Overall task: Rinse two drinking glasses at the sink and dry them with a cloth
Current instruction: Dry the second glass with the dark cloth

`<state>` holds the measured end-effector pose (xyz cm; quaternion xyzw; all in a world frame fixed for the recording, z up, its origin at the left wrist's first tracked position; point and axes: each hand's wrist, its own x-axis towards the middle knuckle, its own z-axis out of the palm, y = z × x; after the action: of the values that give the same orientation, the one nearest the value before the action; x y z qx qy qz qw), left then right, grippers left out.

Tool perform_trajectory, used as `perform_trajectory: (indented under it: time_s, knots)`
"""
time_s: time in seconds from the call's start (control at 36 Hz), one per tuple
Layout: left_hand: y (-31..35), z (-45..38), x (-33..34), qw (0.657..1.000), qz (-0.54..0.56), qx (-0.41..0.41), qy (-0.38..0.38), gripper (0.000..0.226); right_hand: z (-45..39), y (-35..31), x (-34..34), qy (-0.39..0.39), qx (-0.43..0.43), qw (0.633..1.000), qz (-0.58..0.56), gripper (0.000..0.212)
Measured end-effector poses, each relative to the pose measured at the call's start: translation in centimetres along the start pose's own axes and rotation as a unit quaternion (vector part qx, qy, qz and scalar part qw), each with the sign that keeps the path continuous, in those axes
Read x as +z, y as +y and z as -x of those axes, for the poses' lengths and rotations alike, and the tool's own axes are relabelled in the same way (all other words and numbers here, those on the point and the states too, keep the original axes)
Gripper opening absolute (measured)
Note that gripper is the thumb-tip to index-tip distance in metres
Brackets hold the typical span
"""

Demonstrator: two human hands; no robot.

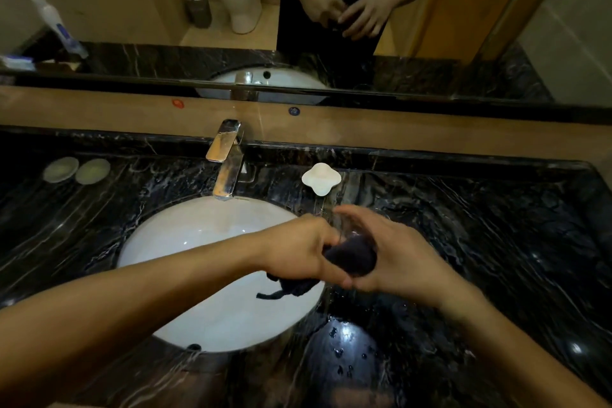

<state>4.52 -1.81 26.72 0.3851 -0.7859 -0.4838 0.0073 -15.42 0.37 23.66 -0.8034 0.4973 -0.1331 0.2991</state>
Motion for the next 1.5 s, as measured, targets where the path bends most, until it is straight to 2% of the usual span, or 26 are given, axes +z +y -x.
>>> perform_trajectory:
  time_s: [0.06, 0.11, 0.17, 0.25, 0.33, 0.39, 0.42, 0.47, 0.53, 0.61, 0.69, 0.75, 0.81, 0.86, 0.92, 0.97, 1.03, 1.08, 1.14, 1.17, 1.19, 1.25, 1.31, 1.39, 1.44, 1.5]
  knots:
    - [0.4, 0.2, 0.1, 0.973, -0.21, 0.095, -0.019, 0.025, -0.1, 0.8, -1.1, -0.134, 0.017, 0.971, -0.196, 0.104]
    - [1.0, 0.3, -0.2, 0.93, -0.334, 0.149, -0.034, 0.027, 0.0, 1.4, -1.4, -0.215, 0.009, 0.937, -0.275, 0.099]
    - [1.1, 0.0, -0.3, 0.912, -0.377, 0.157, -0.035, 0.027, 0.1, 1.5, -0.9, -0.194, 0.01, 0.942, -0.274, 0.085]
    - [0.4, -0.7, -0.1, 0.92, -0.371, 0.119, -0.031, 0.038, 0.6, 0.8, -0.4, -0.063, 0.015, 0.985, -0.162, 0.079]
    - [0.0, -1.3, 0.4, 0.96, -0.266, 0.083, -0.025, 0.049, 1.0, -0.3, 0.3, 0.085, -0.025, 0.993, 0.075, 0.076]
    - [-0.2, -1.3, 0.6, 0.997, -0.062, 0.041, -0.019, 0.039, 1.2, -0.9, 0.7, 0.165, -0.048, 0.968, 0.182, 0.072]
    - [-0.2, -1.2, 0.7, 0.997, 0.072, 0.008, -0.025, 0.034, 1.3, -0.9, 0.9, 0.195, -0.054, 0.955, 0.218, 0.069]
    - [-0.4, -1.2, 0.8, 0.961, 0.27, -0.058, -0.037, 0.035, 1.5, -0.8, 1.4, 0.236, -0.062, 0.932, 0.266, 0.067]
    - [-0.3, -1.3, 0.8, 0.95, 0.297, -0.086, -0.039, 0.034, 1.5, -0.7, 1.8, 0.251, -0.058, 0.925, 0.279, 0.065]
    - [-0.3, -1.3, 1.0, 0.965, 0.247, -0.089, -0.01, 0.019, 1.4, -0.7, 2.3, 0.23, -0.036, 0.939, 0.253, 0.071]
    - [-0.5, -1.1, 1.2, 0.981, 0.179, -0.072, 0.02, 0.016, 1.2, -0.5, 1.7, 0.163, -0.028, 0.967, 0.195, 0.082]
    - [-0.5, -0.9, 1.2, 0.996, 0.082, -0.04, 0.024, 0.02, 0.9, 0.1, 0.7, 0.093, -0.025, 0.99, 0.107, 0.086]
    - [-0.5, -0.8, 1.2, 0.998, -0.059, 0.029, 0.016, 0.021, 0.6, 0.9, -0.3, -0.015, 0.001, 0.999, -0.049, 0.097]
    - [-0.4, -0.8, 1.0, 0.964, -0.242, 0.111, 0.001, 0.02, -0.1, 1.9, -1.1, -0.124, 0.013, 0.972, -0.199, 0.104]
    - [-0.3, -1.1, 1.0, 0.919, -0.36, 0.16, -0.005, 0.019, -0.6, 2.5, -1.3, -0.194, 0.003, 0.95, -0.244, 0.1]
    - [-0.8, -1.5, 1.1, 0.903, -0.395, 0.169, 0.011, 0.02, -0.6, 2.6, -0.7, -0.166, -0.006, 0.965, -0.203, 0.085]
    - [-1.5, -1.8, 1.2, 0.908, -0.395, 0.138, 0.035, 0.03, -0.3, 2.0, 0.3, -0.052, -0.004, 0.995, -0.084, 0.075]
    - [-1.9, -2.5, 1.7, 0.941, -0.322, 0.093, 0.051, 0.032, -0.1, 1.7, 1.5, 0.096, -0.035, 0.988, 0.116, 0.075]
    - [-1.9, -3.1, 2.0, 0.995, -0.087, 0.007, 0.036, 0.022, -0.3, 1.7, 2.6, 0.183, -0.075, 0.953, 0.23, 0.076]
    - [-1.8, -3.3, 2.0, 0.996, 0.075, -0.046, 0.016, 0.022, -0.4, 1.7, 3.0, 0.208, -0.08, 0.942, 0.252, 0.075]
    - [-1.8, -3.4, 1.9, 0.97, 0.225, -0.089, -0.007, 0.022, -0.4, 1.8, 3.4, 0.231, -0.083, 0.932, 0.265, 0.074]
    - [-1.9, -3.2, 1.5, 0.907, 0.397, -0.133, -0.05, 0.029, -0.3, 2.3, 4.2, 0.282, -0.086, 0.913, 0.282, 0.064]
    - [-2.1, -2.7, 1.1, 0.869, 0.471, -0.134, -0.076, 0.035, 0.0, 2.7, 4.4, 0.321, -0.103, 0.895, 0.291, 0.059]
    - [-2.6, -2.0, 0.8, 0.837, 0.533, -0.113, -0.061, 0.042, -0.1, 2.6, 3.9, 0.34, -0.109, 0.888, 0.288, 0.06]
    - [-2.9, -1.5, 0.7, 0.819, 0.568, -0.073, -0.031, 0.048, -0.3, 2.3, 3.4, 0.329, -0.043, 0.913, 0.236, 0.064]
    - [-3.0, -1.0, 0.5, 0.795, 0.605, -0.034, 0.021, 0.059, -0.2, 1.9, 3.1, 0.285, 0.089, 0.952, 0.064, 0.072]
